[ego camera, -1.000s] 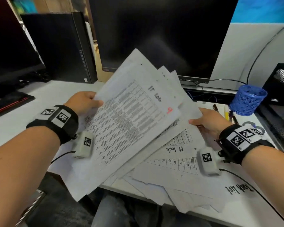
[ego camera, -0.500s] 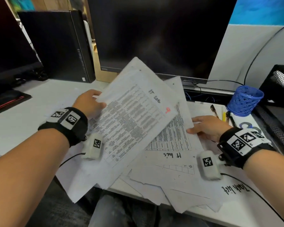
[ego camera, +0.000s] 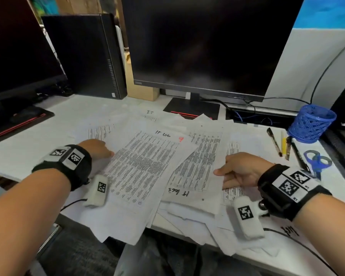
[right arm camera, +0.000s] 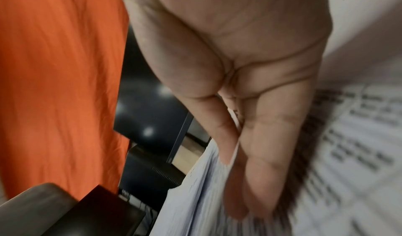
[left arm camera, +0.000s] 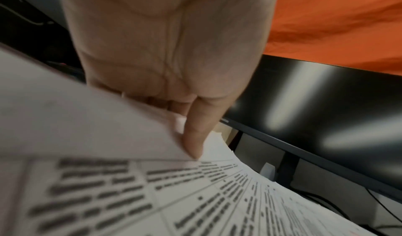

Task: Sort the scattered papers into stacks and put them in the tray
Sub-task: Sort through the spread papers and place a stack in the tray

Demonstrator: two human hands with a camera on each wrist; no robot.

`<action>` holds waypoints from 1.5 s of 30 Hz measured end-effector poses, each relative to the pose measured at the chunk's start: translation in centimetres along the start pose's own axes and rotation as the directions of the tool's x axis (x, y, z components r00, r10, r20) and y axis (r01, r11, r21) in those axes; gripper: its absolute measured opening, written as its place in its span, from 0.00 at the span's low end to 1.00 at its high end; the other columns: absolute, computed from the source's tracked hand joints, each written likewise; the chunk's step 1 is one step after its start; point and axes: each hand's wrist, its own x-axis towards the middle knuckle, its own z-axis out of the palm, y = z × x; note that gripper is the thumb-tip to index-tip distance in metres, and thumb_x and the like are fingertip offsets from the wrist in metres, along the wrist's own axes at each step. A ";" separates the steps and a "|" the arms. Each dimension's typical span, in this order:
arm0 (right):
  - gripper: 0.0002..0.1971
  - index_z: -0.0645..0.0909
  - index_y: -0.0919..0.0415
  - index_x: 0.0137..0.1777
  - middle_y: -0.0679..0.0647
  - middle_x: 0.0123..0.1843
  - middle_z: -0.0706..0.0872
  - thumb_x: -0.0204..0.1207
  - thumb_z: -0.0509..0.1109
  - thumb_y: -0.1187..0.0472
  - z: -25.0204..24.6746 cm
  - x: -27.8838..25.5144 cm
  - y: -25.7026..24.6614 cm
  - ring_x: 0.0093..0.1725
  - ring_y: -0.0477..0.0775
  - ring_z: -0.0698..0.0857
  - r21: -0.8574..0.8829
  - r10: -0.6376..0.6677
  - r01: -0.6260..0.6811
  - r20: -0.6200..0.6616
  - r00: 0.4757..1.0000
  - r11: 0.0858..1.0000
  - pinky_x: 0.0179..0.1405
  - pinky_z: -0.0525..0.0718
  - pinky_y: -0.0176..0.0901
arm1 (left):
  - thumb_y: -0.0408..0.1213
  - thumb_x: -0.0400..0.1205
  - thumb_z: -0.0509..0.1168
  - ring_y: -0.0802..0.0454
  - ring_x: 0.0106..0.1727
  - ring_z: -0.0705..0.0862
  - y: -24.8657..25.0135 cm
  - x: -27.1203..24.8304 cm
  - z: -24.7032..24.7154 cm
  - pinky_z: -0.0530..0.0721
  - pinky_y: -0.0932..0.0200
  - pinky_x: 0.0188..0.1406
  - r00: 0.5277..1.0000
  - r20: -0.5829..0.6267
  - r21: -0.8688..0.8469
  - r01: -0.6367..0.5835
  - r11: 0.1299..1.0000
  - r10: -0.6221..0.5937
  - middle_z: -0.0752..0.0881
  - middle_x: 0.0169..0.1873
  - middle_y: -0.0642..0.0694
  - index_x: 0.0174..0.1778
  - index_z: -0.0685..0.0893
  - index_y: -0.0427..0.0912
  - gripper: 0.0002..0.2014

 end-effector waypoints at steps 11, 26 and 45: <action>0.21 0.71 0.66 0.66 0.62 0.34 0.90 0.75 0.66 0.80 5.9 -0.5 -0.2 0.30 0.58 0.90 -0.025 -0.048 0.049 0.026 0.999 0.998 0.30 0.91 0.51 | 0.47 0.85 0.55 0.45 0.63 0.78 0.0 -0.3 0.2 0.75 0.57 0.65 0.997 -0.014 0.161 -0.072 0.984 0.075 0.80 0.65 0.42 0.66 0.76 0.40 0.19; 0.16 0.73 0.77 0.65 0.69 0.48 0.88 0.77 0.64 0.79 6.3 -0.7 -0.2 0.32 0.60 0.90 0.017 -0.002 0.001 0.042 0.999 1.000 0.33 0.90 0.54 | 0.46 0.85 0.61 0.39 0.75 0.70 -1.7 1.4 -1.8 0.67 0.50 0.75 0.987 -0.146 -0.099 0.058 0.993 -0.072 0.71 0.75 0.35 0.77 0.67 0.31 0.29; 0.33 0.48 0.66 0.82 0.65 0.45 0.82 0.81 0.59 0.77 6.5 -1.1 -0.2 0.26 0.59 0.88 0.000 -0.003 0.003 -0.027 1.000 1.000 0.23 0.88 0.50 | 0.47 0.87 0.56 0.44 0.71 0.75 0.8 0.5 0.7 0.74 0.54 0.68 0.993 0.009 0.252 -0.117 0.961 0.118 0.76 0.71 0.40 0.75 0.67 0.37 0.24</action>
